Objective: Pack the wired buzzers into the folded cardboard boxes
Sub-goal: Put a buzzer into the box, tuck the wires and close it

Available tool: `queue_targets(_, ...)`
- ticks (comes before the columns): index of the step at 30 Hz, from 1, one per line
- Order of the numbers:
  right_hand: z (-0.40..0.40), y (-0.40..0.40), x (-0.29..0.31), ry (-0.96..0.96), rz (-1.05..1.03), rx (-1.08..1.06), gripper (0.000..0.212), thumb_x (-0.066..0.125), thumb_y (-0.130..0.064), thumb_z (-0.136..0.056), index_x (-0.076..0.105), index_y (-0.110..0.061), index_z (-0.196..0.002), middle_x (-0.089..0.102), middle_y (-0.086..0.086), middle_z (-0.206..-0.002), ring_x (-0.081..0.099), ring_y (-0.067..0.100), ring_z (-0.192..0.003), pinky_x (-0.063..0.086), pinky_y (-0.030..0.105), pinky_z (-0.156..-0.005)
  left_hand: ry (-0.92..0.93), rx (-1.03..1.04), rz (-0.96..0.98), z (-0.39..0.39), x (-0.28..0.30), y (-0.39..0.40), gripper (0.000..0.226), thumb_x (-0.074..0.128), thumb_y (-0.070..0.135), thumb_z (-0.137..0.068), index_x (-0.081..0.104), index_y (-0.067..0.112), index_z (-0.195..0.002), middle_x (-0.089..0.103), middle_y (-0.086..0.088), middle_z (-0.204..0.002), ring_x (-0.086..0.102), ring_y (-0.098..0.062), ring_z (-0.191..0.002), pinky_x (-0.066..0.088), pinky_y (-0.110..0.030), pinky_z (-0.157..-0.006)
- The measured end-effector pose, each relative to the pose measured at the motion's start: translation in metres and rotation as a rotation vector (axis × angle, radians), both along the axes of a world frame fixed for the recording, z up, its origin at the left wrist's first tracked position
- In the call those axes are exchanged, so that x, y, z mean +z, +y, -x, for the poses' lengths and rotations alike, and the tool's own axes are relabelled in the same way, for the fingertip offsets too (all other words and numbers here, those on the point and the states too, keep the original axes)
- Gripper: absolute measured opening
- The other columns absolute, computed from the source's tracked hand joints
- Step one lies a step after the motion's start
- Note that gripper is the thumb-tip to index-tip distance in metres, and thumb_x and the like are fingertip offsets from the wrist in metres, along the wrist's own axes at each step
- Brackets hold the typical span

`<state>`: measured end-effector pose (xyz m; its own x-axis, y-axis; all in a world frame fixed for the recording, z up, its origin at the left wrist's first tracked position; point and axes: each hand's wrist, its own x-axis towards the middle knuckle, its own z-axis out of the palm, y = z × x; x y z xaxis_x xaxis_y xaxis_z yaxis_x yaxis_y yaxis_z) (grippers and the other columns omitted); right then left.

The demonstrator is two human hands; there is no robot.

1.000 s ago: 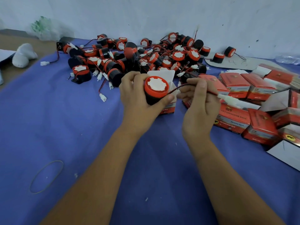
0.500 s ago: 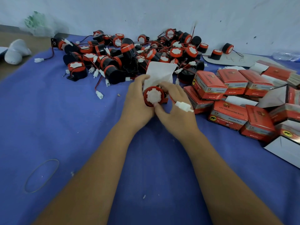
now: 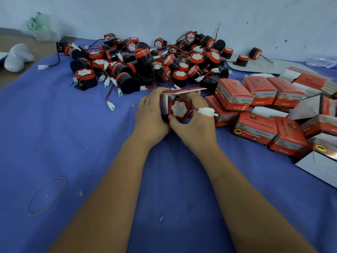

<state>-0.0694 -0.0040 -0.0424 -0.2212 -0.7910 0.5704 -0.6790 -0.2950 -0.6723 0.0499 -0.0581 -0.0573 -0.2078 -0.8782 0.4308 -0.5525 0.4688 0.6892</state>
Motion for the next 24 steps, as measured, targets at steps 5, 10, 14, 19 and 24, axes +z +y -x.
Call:
queue_targets(5, 0.003, 0.002, 0.004, -0.152, 0.169, -0.053, 0.042, 0.075, -0.013, -0.078, 0.058, -0.006, -0.116, 0.062, 0.006, -0.11, 0.06, 0.022, -0.105, 0.05, 0.039, -0.091, -0.054, 0.165, -0.014, 0.002, 0.004, 0.002, 0.075, 0.078, 0.037, -0.074, 0.041, 0.035, -0.139, 0.055, 0.006, -0.132, 0.036, -0.027, -0.125, 0.037, -0.043, -0.098)
queue_targets(10, 0.005, 0.005, 0.006, -0.049, 0.175, -0.154, 0.047, 0.078, -0.031, -0.077, 0.06, -0.011, -0.115, 0.064, 0.001, -0.11, 0.058, 0.02, -0.105, 0.045, 0.04, -0.097, 0.104, -0.041, -0.083, -0.002, 0.008, 0.005, 0.069, 0.082, 0.019, -0.073, 0.047, 0.03, -0.131, 0.062, 0.01, -0.123, 0.049, -0.023, -0.122, 0.045, -0.047, -0.098)
queue_targets(14, 0.006, 0.005, 0.007, 0.377, 0.064, -0.407, 0.045, 0.057, -0.06, -0.078, 0.067, -0.021, -0.098, 0.066, -0.004, -0.082, 0.038, 0.017, -0.099, 0.021, 0.035, -0.082, 0.216, -0.311, -0.256, -0.015, 0.009, 0.007, 0.065, 0.077, 0.001, -0.076, 0.049, 0.039, -0.121, 0.066, 0.014, -0.113, 0.064, -0.006, -0.105, 0.052, -0.026, -0.087)
queue_targets(19, 0.001, 0.007, 0.003, 0.505, -0.035, -0.305, 0.053, 0.036, -0.048, -0.098, 0.073, -0.015, -0.078, 0.064, 0.002, -0.088, 0.038, 0.023, -0.095, 0.024, 0.044, -0.082, 0.38, -0.423, -0.453, -0.009, 0.017, 0.012, 0.052, 0.058, 0.013, -0.082, 0.05, 0.029, -0.13, 0.066, 0.001, -0.117, 0.064, -0.01, -0.104, 0.053, -0.024, -0.088)
queue_targets(24, 0.001, 0.009, 0.008, 0.384, -0.15, -0.2, 0.063, 0.024, -0.055, -0.097, 0.075, -0.019, -0.085, 0.049, -0.01, -0.1, 0.031, 0.017, -0.102, 0.028, 0.05, -0.098, 0.445, -0.26, -0.466, 0.002, 0.019, 0.016, 0.033, 0.054, 0.027, -0.095, 0.054, 0.031, -0.127, 0.068, 0.012, -0.112, 0.063, 0.0, -0.102, 0.05, -0.021, -0.086)
